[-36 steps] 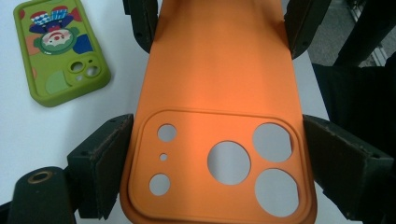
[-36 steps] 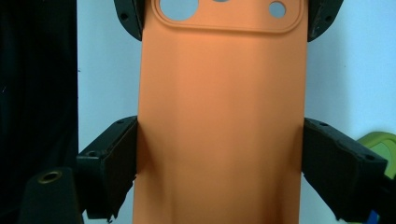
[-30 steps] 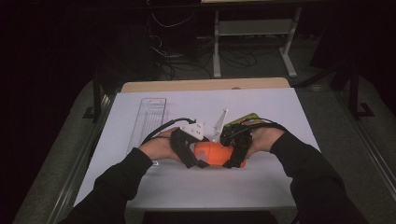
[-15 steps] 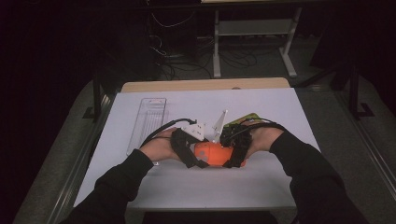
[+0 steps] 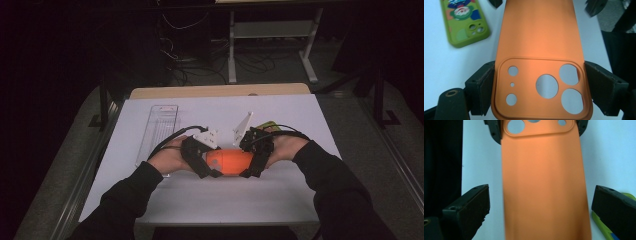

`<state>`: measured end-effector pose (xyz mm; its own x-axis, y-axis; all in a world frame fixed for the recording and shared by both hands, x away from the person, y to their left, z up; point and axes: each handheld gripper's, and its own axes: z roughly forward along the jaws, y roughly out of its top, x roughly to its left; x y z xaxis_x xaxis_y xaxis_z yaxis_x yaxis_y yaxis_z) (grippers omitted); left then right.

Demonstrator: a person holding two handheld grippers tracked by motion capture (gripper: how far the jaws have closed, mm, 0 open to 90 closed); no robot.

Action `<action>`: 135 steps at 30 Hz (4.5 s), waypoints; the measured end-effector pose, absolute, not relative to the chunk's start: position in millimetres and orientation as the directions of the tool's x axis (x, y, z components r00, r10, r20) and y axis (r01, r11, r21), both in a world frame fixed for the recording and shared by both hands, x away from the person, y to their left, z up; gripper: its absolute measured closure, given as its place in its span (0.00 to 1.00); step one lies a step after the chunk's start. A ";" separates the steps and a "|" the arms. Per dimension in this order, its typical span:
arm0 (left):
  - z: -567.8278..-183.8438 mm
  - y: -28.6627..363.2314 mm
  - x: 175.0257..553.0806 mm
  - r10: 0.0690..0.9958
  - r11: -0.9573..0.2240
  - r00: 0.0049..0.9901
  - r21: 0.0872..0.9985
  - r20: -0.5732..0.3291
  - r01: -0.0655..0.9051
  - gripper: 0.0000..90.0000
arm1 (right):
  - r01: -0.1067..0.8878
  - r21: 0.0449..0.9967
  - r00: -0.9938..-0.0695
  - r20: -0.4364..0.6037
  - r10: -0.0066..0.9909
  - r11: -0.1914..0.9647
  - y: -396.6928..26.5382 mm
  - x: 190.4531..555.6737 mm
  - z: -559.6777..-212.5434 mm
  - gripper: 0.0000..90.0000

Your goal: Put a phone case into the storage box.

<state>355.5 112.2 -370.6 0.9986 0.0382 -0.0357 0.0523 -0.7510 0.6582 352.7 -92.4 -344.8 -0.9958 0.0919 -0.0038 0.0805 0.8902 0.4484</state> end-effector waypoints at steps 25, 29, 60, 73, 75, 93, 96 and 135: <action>-371.7 134.8 344.2 0.404 -0.690 0.913 0.636 -0.059 0.346 0.18 | 0.457 0.679 -0.828 0.087 0.554 0.575 -156.9 348.6 -367.6 0.00; -378.2 139.8 344.1 0.421 -0.679 0.904 0.634 -0.075 0.369 0.18 | 0.496 0.672 -0.802 0.113 0.586 0.550 -161.1 343.4 -375.1 0.00; -381.2 143.3 341.9 0.481 -0.611 0.867 0.661 -0.126 0.435 0.18 | 0.429 0.786 -0.695 -0.029 0.719 0.446 -146.0 308.4 -414.8 0.02; -379.6 147.4 343.5 0.469 -0.623 0.875 0.659 -0.119 0.423 0.18 | 0.308 0.775 -0.697 -0.212 0.685 0.552 -133.7 301.1 -417.3 0.02; -380.4 145.8 342.8 0.478 -0.607 0.869 0.667 -0.126 0.431 0.18 | 0.290 0.765 -0.687 -0.252 0.681 0.576 -132.9 299.5 -417.2 0.02; -381.6 145.0 342.8 0.470 -0.624 0.876 0.662 -0.108 0.417 0.18 | 0.079 0.642 -0.614 -0.572 0.545 0.763 -123.4 291.6 -419.5 0.03; -381.1 145.3 343.0 0.463 -0.635 0.880 0.655 -0.100 0.409 0.18 | 0.058 0.623 -0.597 -0.605 0.527 0.780 -120.5 288.7 -420.1 0.03; -380.0 143.2 342.6 0.469 -0.636 0.876 0.645 -0.113 0.424 0.18 | -0.220 0.234 -0.323 -0.934 0.155 0.947 -89.0 271.9 -434.9 0.00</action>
